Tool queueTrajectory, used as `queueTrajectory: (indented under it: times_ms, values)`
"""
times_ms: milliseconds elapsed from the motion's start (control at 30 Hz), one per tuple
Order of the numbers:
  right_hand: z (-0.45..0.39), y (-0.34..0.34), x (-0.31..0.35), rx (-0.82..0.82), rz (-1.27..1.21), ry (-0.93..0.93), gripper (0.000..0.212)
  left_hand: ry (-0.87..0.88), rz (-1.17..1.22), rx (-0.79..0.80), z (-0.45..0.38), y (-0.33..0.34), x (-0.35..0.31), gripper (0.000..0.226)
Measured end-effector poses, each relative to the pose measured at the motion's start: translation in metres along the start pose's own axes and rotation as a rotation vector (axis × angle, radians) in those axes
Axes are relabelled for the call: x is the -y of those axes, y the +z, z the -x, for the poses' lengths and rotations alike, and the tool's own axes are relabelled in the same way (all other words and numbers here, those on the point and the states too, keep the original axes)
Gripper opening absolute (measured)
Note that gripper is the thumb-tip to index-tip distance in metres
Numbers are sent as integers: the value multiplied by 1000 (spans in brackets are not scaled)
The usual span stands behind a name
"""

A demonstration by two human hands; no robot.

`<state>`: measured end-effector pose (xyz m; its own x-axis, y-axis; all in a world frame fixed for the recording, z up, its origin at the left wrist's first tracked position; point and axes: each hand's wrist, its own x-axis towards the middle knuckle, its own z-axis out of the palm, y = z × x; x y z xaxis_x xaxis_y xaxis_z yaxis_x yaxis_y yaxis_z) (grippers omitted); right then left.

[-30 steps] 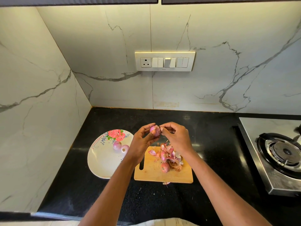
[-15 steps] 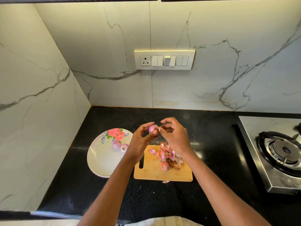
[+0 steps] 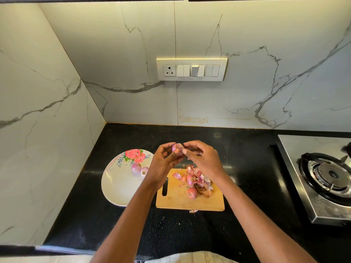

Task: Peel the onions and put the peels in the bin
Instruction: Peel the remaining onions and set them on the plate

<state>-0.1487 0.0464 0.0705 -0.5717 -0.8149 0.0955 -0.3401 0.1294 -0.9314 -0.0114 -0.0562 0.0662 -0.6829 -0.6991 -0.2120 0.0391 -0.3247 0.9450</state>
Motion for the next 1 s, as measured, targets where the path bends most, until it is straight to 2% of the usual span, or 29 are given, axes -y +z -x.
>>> queueTrajectory:
  times_ms: [233, 567, 800, 1000]
  values:
    - [2, 4, 2, -47, -28, -11, 23, 28, -26, 36, 3, 2, -2, 50]
    - [0, 4, -8, -104, 22, -18, 11, 6, -22, 16, 3, 0, -1, 47]
    - [0, 4, -4, -56, -64, 19, 18, 50, -182, -21, -1, -1, 0, 34]
    - [3, 2, -1, -103, -32, -3, 17, 57, -233, -17, -4, 1, 5, 43]
